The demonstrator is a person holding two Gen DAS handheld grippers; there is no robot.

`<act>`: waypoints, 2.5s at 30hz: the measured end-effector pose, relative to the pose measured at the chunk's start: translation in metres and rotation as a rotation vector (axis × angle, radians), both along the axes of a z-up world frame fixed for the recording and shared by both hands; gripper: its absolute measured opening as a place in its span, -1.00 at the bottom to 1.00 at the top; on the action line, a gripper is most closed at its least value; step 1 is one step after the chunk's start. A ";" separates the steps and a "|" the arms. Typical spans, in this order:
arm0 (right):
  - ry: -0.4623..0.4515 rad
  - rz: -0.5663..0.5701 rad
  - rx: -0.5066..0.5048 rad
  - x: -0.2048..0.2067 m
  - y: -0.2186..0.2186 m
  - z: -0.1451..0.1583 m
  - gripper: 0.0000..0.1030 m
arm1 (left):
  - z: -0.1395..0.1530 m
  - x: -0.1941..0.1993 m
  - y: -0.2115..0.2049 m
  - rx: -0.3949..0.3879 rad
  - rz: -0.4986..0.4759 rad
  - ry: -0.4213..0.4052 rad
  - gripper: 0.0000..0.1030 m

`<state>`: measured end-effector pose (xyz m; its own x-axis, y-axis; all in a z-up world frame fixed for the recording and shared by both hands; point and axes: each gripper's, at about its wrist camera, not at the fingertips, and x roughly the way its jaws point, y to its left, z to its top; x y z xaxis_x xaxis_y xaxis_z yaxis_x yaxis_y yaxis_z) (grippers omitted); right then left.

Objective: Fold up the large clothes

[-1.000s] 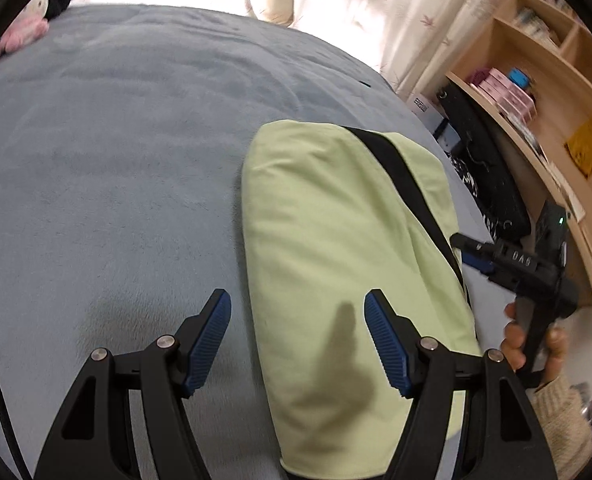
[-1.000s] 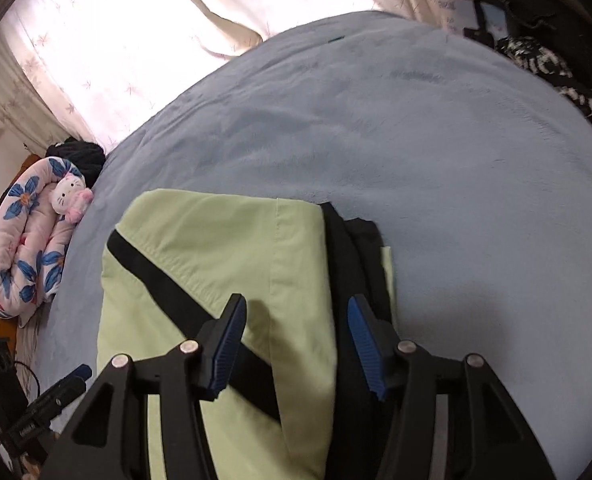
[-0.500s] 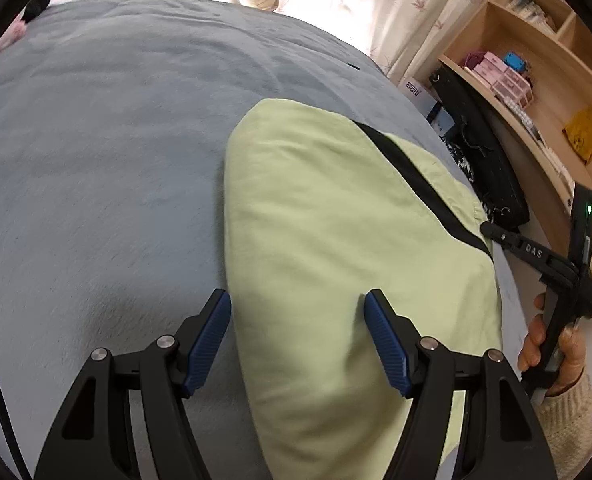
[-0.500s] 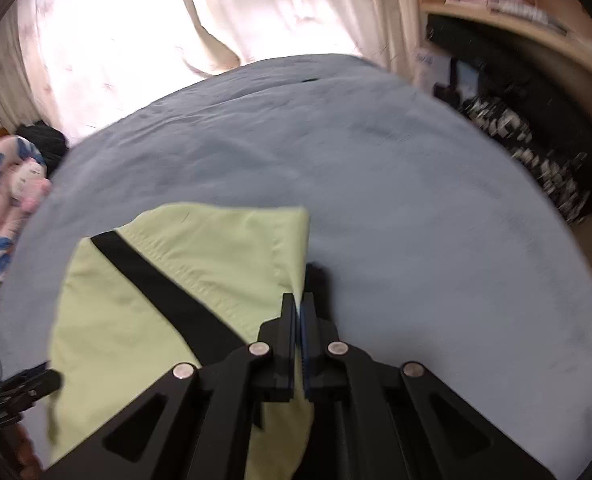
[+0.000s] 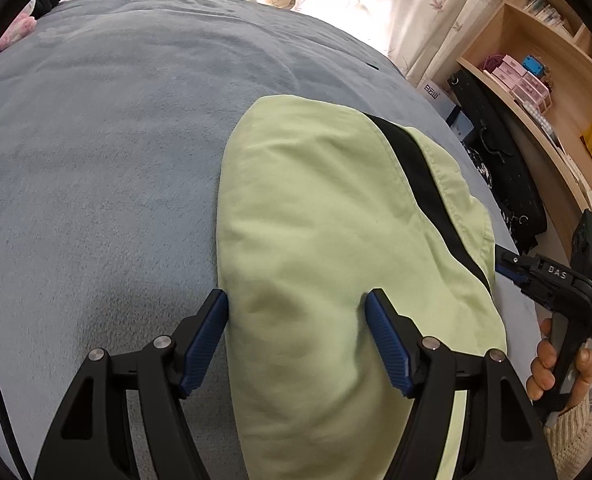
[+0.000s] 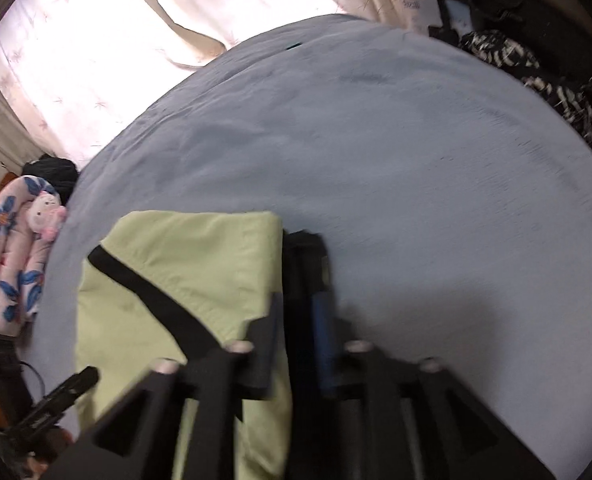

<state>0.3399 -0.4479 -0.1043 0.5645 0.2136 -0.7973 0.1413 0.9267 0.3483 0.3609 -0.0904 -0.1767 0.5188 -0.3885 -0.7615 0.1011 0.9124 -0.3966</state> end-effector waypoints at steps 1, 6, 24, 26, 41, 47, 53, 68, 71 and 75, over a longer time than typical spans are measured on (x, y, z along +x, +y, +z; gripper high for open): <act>0.010 0.003 0.009 0.000 0.000 -0.003 -0.29 | 0.001 -0.002 0.002 0.002 -0.001 -0.001 0.33; -0.005 0.012 0.103 -0.002 -0.004 -0.005 -0.29 | 0.000 -0.002 0.002 -0.003 -0.001 0.000 0.34; -0.009 0.100 -0.202 -0.023 0.037 0.012 -0.96 | 0.004 -0.001 -0.002 0.011 -0.030 0.003 0.35; -0.039 0.051 -0.233 -0.027 0.032 0.026 -0.96 | 0.009 -0.002 -0.009 0.023 -0.048 -0.020 0.35; 0.088 0.023 -0.355 -0.018 0.046 -0.006 -0.94 | 0.006 -0.002 -0.005 0.044 -0.054 0.008 0.49; -0.065 0.118 -0.205 -0.063 0.077 0.050 -0.92 | 0.059 -0.044 0.001 -0.032 -0.059 -0.133 0.49; 0.003 0.181 -0.301 -0.083 0.105 0.002 -0.92 | 0.030 -0.063 -0.019 0.082 -0.088 -0.046 -0.05; 0.092 -0.038 -0.232 -0.114 0.017 -0.008 -0.73 | 0.023 -0.083 -0.009 0.141 -0.053 -0.005 0.07; 0.099 -0.024 -0.236 -0.126 0.026 0.003 -0.71 | 0.033 -0.085 -0.013 0.153 -0.045 -0.008 0.20; 0.088 -0.007 -0.236 -0.138 0.037 0.015 -0.27 | 0.049 -0.097 -0.011 0.189 -0.037 -0.019 0.31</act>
